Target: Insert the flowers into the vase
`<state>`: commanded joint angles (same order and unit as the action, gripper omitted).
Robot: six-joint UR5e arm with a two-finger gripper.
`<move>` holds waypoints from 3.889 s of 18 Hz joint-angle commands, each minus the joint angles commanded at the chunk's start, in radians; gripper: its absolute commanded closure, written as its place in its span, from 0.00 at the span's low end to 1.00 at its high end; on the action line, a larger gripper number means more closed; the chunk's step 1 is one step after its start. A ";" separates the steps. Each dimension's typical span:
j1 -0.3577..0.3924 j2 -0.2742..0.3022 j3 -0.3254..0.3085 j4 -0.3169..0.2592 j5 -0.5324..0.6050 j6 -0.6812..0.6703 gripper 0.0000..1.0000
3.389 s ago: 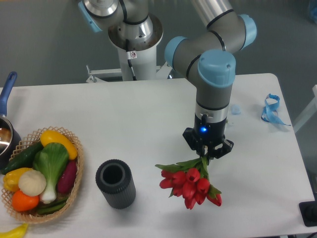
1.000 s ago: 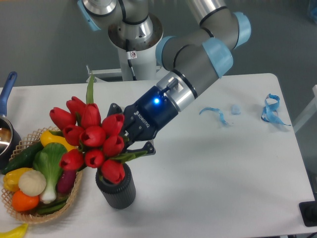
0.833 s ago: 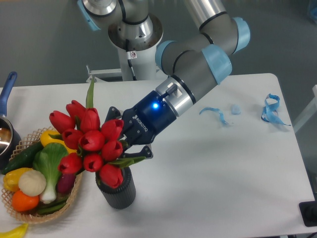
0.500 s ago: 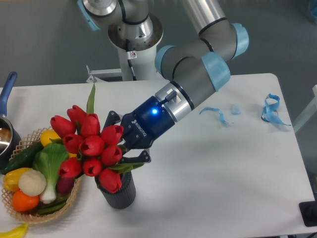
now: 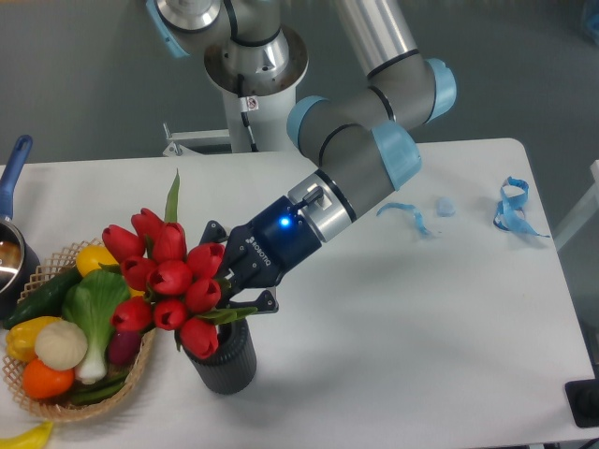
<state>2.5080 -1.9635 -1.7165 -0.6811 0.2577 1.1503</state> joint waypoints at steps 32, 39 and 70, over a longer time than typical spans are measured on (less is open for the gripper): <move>0.031 -0.057 -0.092 -0.002 0.009 0.108 0.00; 0.054 -0.002 -0.084 0.000 0.003 0.104 0.00; 0.135 0.118 -0.134 -0.005 0.324 -0.024 0.00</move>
<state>2.6428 -1.8454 -1.8500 -0.6857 0.5813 1.1259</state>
